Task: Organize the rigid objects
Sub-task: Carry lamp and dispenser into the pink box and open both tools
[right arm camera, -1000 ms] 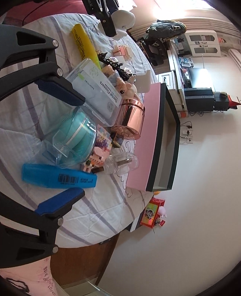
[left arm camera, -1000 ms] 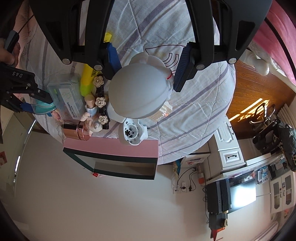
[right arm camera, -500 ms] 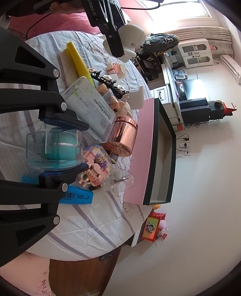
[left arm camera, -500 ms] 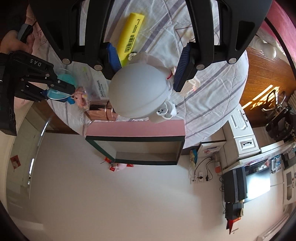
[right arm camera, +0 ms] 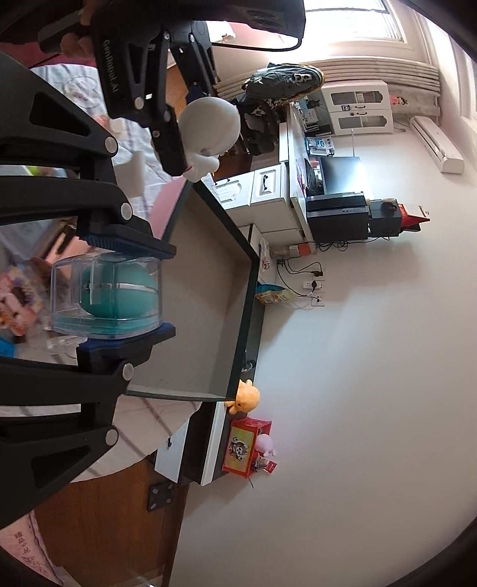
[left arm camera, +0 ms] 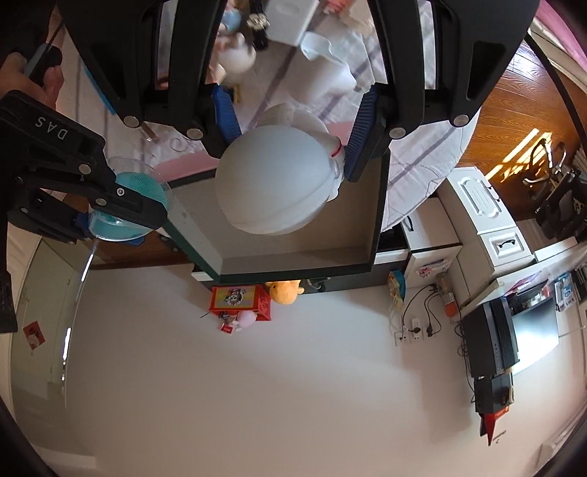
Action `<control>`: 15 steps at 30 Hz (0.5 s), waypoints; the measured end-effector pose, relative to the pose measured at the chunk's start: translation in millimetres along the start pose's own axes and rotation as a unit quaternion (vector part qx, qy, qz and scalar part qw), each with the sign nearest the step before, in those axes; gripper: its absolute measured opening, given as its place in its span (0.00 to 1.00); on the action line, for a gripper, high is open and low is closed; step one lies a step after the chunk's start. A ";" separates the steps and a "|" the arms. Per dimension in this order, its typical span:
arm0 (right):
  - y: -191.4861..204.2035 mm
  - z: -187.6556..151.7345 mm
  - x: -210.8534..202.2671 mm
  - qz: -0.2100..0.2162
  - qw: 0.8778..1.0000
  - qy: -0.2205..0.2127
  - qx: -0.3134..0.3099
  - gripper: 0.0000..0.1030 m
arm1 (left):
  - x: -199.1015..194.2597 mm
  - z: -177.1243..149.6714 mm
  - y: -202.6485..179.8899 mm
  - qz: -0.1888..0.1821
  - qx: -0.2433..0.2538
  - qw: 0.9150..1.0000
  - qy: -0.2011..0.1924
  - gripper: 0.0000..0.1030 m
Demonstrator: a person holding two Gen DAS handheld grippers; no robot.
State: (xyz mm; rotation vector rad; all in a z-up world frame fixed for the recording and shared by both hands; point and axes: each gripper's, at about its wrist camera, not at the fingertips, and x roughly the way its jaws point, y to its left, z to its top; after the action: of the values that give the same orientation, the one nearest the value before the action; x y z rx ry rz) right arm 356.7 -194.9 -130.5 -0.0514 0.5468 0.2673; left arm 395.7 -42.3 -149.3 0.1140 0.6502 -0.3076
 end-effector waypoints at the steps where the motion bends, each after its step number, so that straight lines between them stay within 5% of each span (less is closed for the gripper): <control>1: -1.1 7.1 15.5 -0.001 1.000 0.011 0.000 0.36 | 12.0 5.7 5.0 0.004 -0.005 1.000 0.008 0.53; 9: -11.1 13.7 119.0 -0.007 0.994 0.104 0.022 0.36 | 86.7 19.5 15.8 0.016 -0.006 0.997 0.074 0.53; 15: -17.3 6.3 132.4 -0.008 0.992 0.118 0.041 0.36 | 105.0 6.9 12.5 0.025 -0.012 0.994 0.101 0.56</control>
State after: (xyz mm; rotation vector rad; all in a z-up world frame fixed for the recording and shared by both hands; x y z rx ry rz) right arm 473.1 -179.4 -194.3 -0.0069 0.7914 0.2231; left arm 482.7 -57.6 -207.9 0.1398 0.8502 -0.2416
